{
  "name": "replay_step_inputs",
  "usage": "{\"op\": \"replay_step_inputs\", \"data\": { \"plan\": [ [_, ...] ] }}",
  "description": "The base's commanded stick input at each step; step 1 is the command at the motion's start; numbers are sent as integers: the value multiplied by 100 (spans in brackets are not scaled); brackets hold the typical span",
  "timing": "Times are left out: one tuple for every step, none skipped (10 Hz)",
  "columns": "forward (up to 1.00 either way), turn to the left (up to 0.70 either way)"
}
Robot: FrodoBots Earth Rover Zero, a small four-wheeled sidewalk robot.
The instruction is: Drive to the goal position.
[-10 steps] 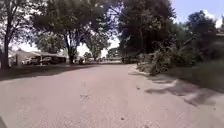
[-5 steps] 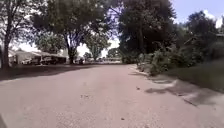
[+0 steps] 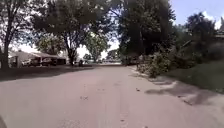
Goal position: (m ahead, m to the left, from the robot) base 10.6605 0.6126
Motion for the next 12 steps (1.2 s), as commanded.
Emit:
{"op": "replay_step_inputs", "data": {
  "plan": [
    [70,0],
    [70,0],
    [70,0],
    [70,0],
    [70,0],
    [70,0],
    [70,0],
    [70,0],
    [70,0],
    [70,0],
    [70,0],
    [70,0]
  ]
}}
